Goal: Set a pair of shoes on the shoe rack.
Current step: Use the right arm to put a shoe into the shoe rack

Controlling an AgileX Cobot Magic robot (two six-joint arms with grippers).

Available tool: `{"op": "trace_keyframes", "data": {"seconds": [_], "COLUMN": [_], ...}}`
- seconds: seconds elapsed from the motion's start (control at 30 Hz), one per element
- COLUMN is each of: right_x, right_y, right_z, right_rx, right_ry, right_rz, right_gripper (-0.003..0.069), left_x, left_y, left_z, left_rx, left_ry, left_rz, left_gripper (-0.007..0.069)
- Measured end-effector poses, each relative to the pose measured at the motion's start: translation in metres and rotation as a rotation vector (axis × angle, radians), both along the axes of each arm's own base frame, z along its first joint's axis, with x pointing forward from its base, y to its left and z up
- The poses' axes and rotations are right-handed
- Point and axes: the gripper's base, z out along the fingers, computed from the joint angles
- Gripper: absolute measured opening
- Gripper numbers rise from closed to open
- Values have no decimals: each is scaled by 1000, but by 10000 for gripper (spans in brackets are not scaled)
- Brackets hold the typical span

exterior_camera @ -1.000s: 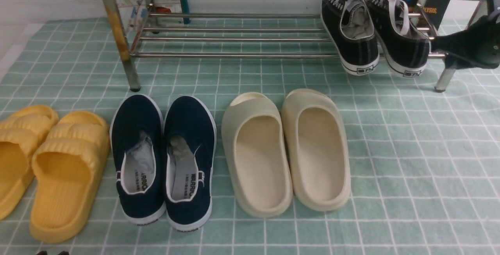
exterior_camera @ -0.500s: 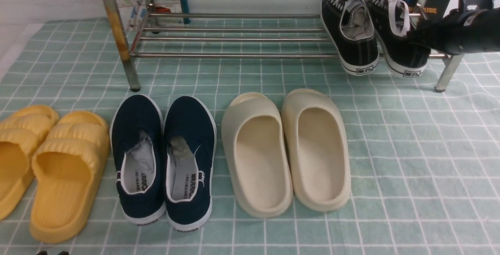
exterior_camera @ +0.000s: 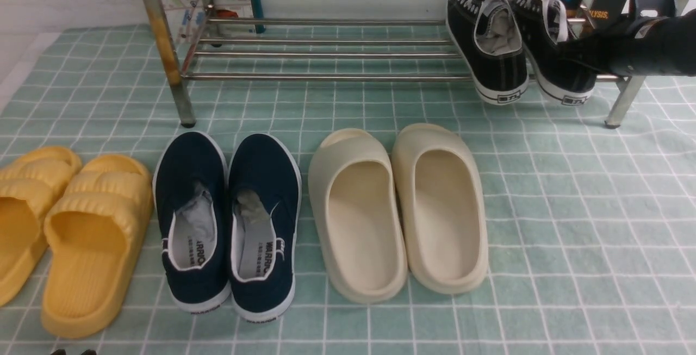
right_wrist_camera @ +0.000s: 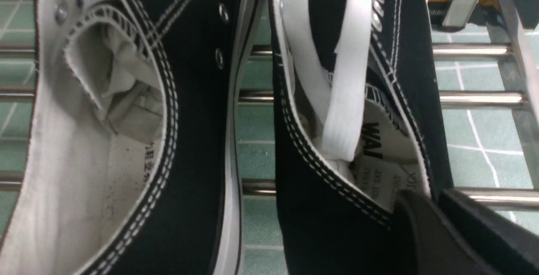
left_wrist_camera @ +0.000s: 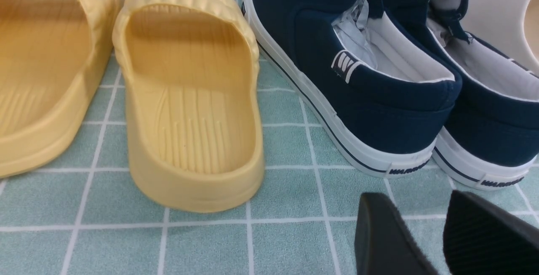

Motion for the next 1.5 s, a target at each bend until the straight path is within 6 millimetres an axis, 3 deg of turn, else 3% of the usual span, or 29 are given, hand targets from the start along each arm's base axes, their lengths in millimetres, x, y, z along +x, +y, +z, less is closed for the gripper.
{"op": "trace_keyframes", "data": {"seconds": [0.4, 0.63, 0.77, 0.83, 0.87, 0.93, 0.97, 1.07, 1.17, 1.33, 1.47, 1.5], "right_x": [-4, 2, 3, 0, 0, -8, -8, -17, -21, -24, -26, -28], "right_y": [0, -1, -1, -1, 0, 1, 2, 17, 39, 75, 87, 88], "right_z": [11, -1, -3, 2, 3, 25, 26, 62, 77, 73, 66, 65], "right_rx": [0, -27, -33, -32, -32, -28, -28, -58, -105, -153, -159, -161], "right_ry": [-29, -27, -29, -23, -22, -7, -3, 14, 42, 82, 118, 146], "right_rz": [0, 5, 7, 11, 11, 26, 28, 96, 185, 304, 340, 347], "right_gripper": [68, 87, 211, 349, 349, 475, 475, 535, 528, 474, 367, 295], "left_x": [0, 0, 0, 0, 0, 0, 0, 0, 0, 0, 0, 0], "left_y": [0, 0, 0, 0, 0, 0, 0, 0, 0, 0, 0, 0], "left_z": [0, 0, 0, 0, 0, 0, 0, 0, 0, 0, 0, 0], "left_rx": [0, 0, 0, 0, 0, 0, 0, 0, 0, 0, 0, 0], "left_ry": [0, 0, 0, 0, 0, 0, 0, 0, 0, 0, 0, 0], "left_rz": [0, 0, 0, 0, 0, 0, 0, 0, 0, 0, 0, 0], "left_gripper": [239, 239, 239, 239, 239, 239, 239, 239, 239, 239, 239, 239]}}
